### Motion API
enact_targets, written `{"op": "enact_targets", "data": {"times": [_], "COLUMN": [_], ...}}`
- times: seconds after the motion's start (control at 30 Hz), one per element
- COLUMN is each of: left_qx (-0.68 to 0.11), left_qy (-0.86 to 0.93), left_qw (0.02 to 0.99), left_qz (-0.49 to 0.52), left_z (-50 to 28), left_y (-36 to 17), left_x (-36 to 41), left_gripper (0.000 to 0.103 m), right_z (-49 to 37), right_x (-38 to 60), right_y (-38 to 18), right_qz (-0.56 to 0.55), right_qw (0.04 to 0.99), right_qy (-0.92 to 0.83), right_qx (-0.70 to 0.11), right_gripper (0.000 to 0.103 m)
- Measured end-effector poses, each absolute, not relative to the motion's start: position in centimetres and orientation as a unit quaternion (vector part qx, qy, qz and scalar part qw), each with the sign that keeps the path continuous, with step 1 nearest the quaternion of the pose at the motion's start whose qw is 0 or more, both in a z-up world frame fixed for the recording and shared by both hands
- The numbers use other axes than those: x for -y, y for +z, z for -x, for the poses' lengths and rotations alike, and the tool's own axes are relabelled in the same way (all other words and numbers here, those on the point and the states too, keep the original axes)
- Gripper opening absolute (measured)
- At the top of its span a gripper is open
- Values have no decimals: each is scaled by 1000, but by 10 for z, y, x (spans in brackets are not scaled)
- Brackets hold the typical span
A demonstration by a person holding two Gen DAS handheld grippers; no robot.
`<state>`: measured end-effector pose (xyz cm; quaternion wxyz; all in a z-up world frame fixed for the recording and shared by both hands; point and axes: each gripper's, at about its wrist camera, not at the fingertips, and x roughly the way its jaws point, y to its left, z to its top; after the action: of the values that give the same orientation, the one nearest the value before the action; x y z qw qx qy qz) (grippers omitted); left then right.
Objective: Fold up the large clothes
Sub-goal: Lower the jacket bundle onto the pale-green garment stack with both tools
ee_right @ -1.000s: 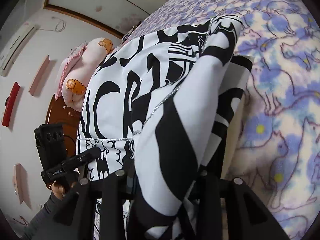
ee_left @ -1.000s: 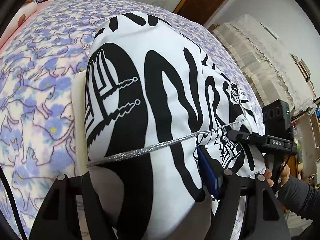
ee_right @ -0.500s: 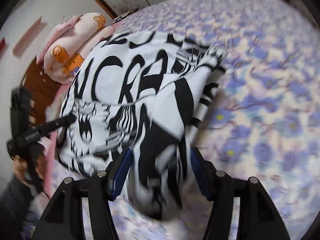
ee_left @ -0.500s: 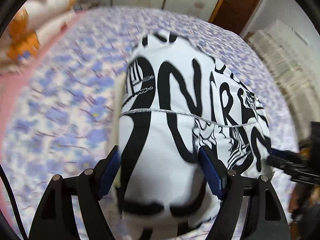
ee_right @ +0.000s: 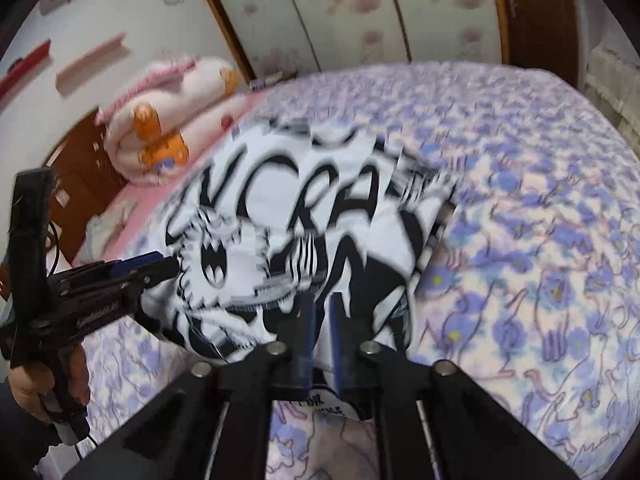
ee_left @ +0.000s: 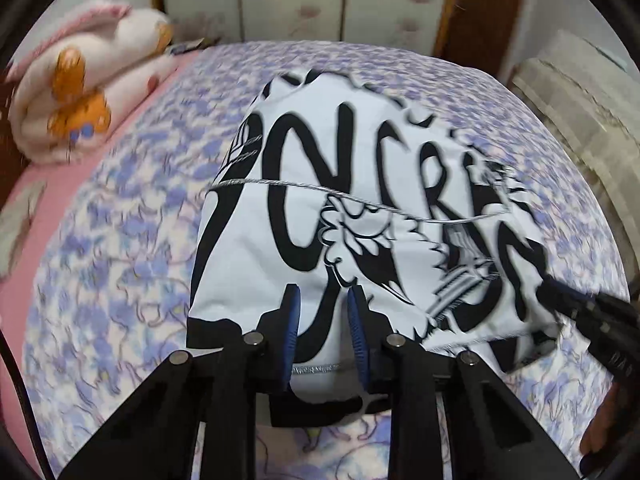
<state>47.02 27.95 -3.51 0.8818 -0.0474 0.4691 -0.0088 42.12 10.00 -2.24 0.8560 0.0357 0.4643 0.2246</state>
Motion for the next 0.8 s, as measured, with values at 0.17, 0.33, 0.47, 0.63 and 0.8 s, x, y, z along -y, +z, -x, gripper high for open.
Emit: {"op": "enact_targets", "data": {"times": [0.17, 0.33, 0.47, 0.63, 0.8], "left_qx": [-476, -473, -470, -473, -463], "left_qy": [-9, 5, 15, 20, 21], "left_qw": [873, 876, 878, 878, 882], "left_qz": [103, 89, 90, 72, 85], "left_z": [-473, -472, -471, -464, -440], "left_y": [-51, -54, -52, -43, -23], "left_x": [-298, -293, -291, -277, -259], "left_gripper": [10, 10, 10, 28, 67], "right_z": [-430, -432, -430, -408, -376], "right_x": [-90, -91, -89, -79, -58], "right_y": [-58, -59, -55, -21, 11], "right_qz": [-42, -33, -42, -79, -103], "right_qw": [848, 850, 846, 839, 838], "right_qy": [183, 178, 173, 177, 188], "right_qx": [-495, -495, -503, -508, -501], "right_gripper": [0, 0, 0, 3, 3]}}
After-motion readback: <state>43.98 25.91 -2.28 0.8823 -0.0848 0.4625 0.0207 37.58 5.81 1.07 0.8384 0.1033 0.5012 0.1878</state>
